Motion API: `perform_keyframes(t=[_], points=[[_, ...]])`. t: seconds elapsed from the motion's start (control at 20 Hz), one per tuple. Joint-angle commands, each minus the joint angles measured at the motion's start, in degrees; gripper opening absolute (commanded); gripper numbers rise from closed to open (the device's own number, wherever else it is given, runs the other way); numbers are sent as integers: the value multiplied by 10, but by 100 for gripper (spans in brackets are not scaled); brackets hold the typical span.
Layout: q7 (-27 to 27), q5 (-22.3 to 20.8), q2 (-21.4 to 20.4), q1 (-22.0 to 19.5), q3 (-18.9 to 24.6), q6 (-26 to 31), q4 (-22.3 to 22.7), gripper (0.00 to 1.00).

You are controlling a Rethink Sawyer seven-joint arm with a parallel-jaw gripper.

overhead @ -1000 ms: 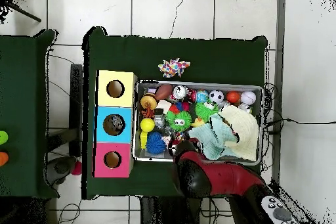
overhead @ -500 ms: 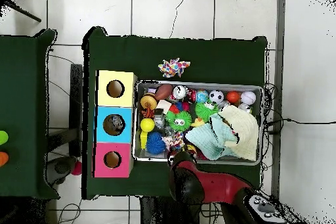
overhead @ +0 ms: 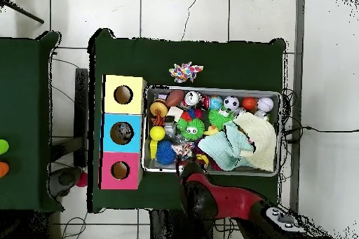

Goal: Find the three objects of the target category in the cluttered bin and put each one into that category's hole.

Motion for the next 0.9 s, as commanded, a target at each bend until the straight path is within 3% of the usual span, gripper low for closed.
perform_keyframes(t=[0.05, 0.45, 0.5, 0.9], points=[[180, 30, 31, -58, 106, -27, 21, 100], [165, 32, 43, -66, 113, -64, 19, 100], [162, 32, 43, -66, 113, -66, 19, 0], [160, 48, 2, -52, 99, -104, 27, 0]])
